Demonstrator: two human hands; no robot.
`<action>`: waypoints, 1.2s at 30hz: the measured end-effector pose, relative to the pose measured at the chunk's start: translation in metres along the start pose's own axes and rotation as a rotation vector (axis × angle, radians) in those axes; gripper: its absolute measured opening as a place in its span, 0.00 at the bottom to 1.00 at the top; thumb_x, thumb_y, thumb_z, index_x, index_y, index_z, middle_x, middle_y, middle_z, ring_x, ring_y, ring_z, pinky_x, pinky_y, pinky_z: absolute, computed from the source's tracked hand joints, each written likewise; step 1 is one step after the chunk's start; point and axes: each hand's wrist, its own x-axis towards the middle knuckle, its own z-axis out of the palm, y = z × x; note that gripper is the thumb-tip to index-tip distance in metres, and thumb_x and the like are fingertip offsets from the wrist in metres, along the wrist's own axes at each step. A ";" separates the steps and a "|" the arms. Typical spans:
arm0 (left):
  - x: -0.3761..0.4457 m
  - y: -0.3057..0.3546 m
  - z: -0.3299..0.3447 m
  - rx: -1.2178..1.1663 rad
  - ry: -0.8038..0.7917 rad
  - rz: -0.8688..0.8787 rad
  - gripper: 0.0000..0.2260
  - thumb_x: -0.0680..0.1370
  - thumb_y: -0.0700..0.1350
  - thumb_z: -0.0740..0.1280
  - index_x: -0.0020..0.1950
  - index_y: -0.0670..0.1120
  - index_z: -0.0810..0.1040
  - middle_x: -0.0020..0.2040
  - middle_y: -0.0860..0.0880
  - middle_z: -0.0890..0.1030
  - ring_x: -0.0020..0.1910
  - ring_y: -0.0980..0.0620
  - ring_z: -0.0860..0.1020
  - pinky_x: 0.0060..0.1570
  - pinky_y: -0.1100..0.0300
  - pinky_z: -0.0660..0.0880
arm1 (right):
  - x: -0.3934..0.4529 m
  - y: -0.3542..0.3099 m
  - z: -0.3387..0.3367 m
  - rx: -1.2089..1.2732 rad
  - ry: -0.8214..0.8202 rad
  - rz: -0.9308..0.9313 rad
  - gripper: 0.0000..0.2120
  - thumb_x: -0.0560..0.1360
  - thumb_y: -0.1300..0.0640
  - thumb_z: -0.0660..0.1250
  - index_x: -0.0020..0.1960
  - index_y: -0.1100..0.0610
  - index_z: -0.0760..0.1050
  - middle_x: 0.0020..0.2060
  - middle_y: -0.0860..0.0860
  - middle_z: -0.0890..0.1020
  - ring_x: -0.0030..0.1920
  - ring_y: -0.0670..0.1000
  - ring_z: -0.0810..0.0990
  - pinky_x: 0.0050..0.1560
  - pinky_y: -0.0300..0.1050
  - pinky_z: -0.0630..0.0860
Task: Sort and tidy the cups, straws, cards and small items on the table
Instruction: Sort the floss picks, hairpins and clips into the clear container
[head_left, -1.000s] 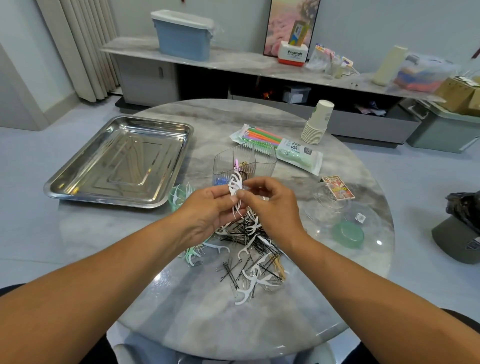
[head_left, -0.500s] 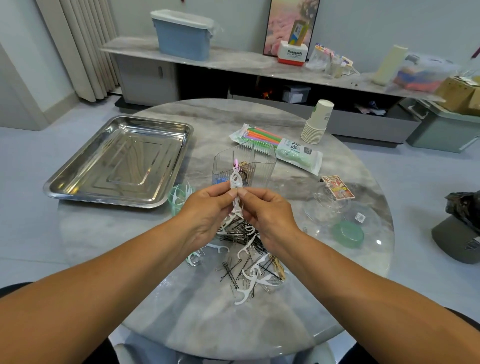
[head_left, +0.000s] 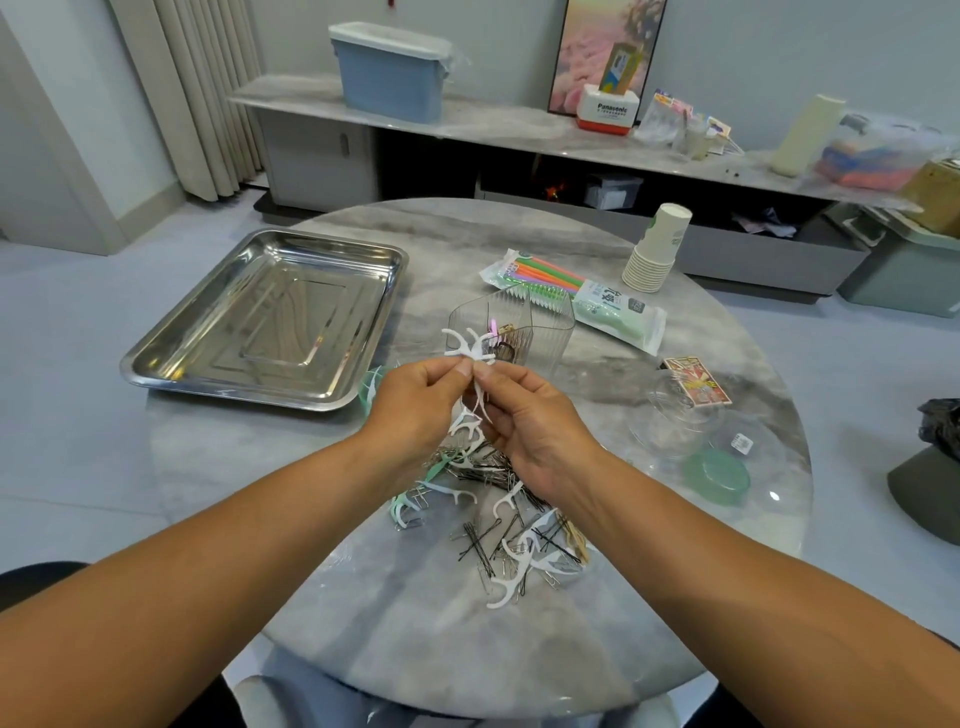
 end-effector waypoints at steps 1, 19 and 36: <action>-0.002 0.001 -0.002 0.021 -0.008 0.012 0.09 0.83 0.43 0.66 0.51 0.45 0.86 0.45 0.55 0.85 0.39 0.71 0.80 0.37 0.79 0.70 | 0.000 0.001 0.002 0.033 -0.009 0.009 0.07 0.73 0.58 0.77 0.48 0.52 0.80 0.41 0.50 0.87 0.40 0.47 0.86 0.42 0.42 0.75; 0.010 0.034 -0.050 1.233 0.006 0.216 0.37 0.73 0.60 0.74 0.78 0.56 0.63 0.66 0.50 0.74 0.62 0.48 0.75 0.59 0.48 0.75 | 0.006 -0.020 -0.006 0.143 0.156 0.043 0.05 0.75 0.63 0.74 0.51 0.60 0.82 0.37 0.54 0.84 0.33 0.45 0.80 0.32 0.37 0.74; 0.028 0.009 -0.056 0.668 -0.153 0.088 0.27 0.68 0.52 0.79 0.60 0.55 0.68 0.56 0.54 0.76 0.52 0.56 0.78 0.44 0.61 0.76 | 0.004 -0.031 -0.014 0.141 0.127 -0.037 0.05 0.75 0.65 0.74 0.51 0.61 0.82 0.39 0.55 0.86 0.36 0.47 0.83 0.37 0.38 0.77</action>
